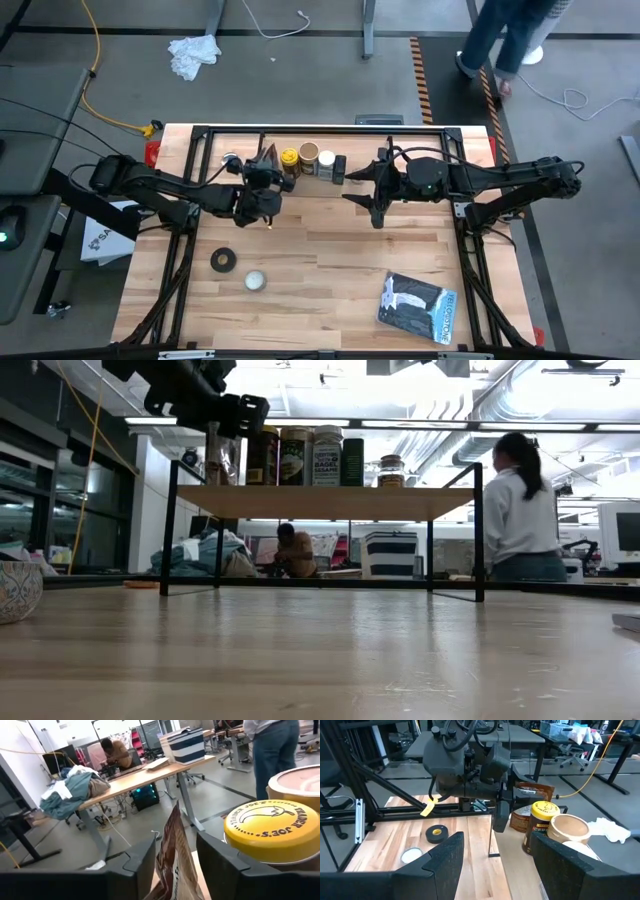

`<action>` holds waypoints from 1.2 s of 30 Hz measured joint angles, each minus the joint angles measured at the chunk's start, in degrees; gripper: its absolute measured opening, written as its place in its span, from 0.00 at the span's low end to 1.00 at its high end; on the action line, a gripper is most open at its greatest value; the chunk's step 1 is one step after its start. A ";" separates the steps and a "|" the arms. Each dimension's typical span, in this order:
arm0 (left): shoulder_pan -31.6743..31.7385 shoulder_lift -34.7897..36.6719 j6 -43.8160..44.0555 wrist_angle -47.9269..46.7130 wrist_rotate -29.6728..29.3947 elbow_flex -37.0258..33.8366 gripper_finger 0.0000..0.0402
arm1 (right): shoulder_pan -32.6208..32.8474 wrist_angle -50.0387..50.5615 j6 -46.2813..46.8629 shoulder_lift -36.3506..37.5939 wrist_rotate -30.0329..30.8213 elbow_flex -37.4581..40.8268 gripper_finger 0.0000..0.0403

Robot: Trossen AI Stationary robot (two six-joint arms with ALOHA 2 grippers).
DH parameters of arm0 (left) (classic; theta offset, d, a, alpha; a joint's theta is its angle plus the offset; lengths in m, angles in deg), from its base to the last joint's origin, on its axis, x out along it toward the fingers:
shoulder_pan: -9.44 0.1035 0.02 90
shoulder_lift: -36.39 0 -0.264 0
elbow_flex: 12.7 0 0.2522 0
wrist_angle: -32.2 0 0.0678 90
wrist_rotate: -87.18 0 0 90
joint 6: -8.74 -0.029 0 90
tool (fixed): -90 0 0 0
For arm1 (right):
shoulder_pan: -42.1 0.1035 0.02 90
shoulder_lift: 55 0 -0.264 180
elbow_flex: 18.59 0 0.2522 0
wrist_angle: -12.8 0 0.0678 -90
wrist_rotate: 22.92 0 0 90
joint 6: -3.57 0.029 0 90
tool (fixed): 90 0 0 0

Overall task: Shelf spices
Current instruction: Put the orange seasoning pack on the shelf, then adjust the shelf

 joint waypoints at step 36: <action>-3.63 38.64 0.13 3.04 54.36 0.07 0.45 | -3.74 5.69 13.19 20.28 4.37 0.00 0.56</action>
